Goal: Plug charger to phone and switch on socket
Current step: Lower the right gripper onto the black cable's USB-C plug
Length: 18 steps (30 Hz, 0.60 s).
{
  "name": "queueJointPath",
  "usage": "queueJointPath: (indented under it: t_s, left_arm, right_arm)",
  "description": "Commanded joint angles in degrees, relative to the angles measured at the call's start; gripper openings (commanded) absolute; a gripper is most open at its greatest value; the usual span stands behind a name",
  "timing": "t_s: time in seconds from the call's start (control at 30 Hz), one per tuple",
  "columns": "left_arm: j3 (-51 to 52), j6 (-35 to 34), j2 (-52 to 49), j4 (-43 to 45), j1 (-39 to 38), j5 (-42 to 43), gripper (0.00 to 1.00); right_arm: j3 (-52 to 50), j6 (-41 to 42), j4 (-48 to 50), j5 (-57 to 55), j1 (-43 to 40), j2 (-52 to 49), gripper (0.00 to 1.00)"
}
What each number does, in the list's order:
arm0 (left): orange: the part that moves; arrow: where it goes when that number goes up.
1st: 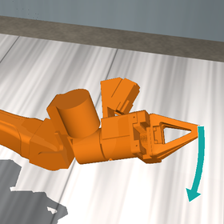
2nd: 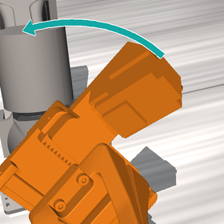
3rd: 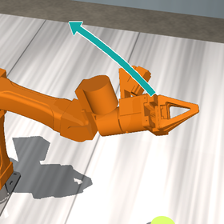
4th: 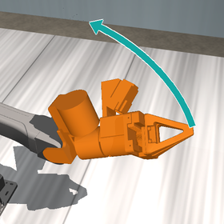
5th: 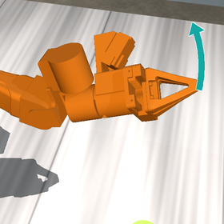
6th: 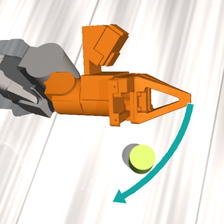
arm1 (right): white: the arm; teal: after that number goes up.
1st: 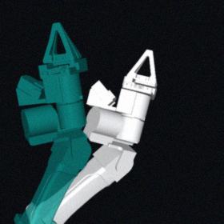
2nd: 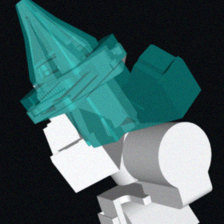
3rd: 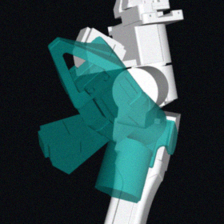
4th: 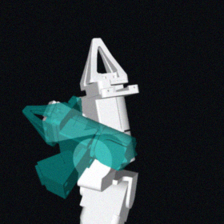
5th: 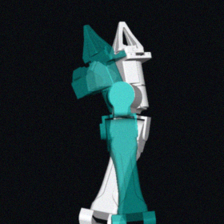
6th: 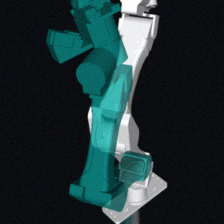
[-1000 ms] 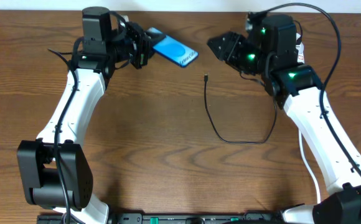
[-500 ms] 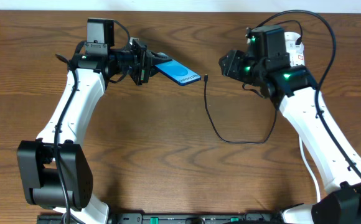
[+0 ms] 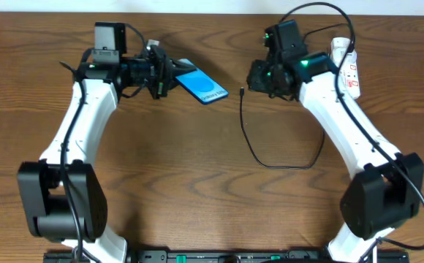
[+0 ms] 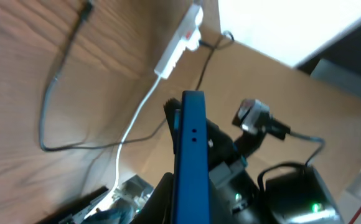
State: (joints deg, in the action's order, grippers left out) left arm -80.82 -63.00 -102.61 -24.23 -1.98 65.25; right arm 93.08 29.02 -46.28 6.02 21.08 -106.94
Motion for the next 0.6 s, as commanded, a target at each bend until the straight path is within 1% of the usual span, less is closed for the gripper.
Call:
queueJointPath:
  t_s: [0.0, 0.07, 0.23, 0.27, 0.37, 0.57]
  left_arm:
    - [-1.81, 0.87, -4.48, 0.63, 2.38, 3.08, 0.07]
    - [-1.81, 0.83, -6.84, 2.62, 3.37, 6.8, 0.07]
    - [-1.81, 0.63, -12.57, 8.2, 4.87, 19.96, 0.07]
    - [-1.81, 0.7, -13.22, 8.57, 4.85, 21.35, 0.07]
    - [-1.81, 1.75, -13.77, 8.52, 4.79, 22.23, 0.07]
    - [-1.81, 1.7, -13.77, 10.21, 4.81, 22.67, 0.07]
  right_arm:
    - [1.44, -1.2, 0.68, -2.25, 1.95, -3.17, 0.39]
    - [1.44, -1.16, 1.53, -3.19, 2.58, -4.81, 0.39]
    - [1.44, -0.81, 3.37, -5.51, 2.89, -9.03, 0.39]
    - [1.44, -0.81, 3.76, -6.12, 2.93, -10.01, 0.38]
    - [1.46, -0.76, 5.03, -6.32, 2.93, -11.98, 0.38]
    - [1.44, -0.37, 7.96, -7.39, 2.91, -15.3, 0.38]
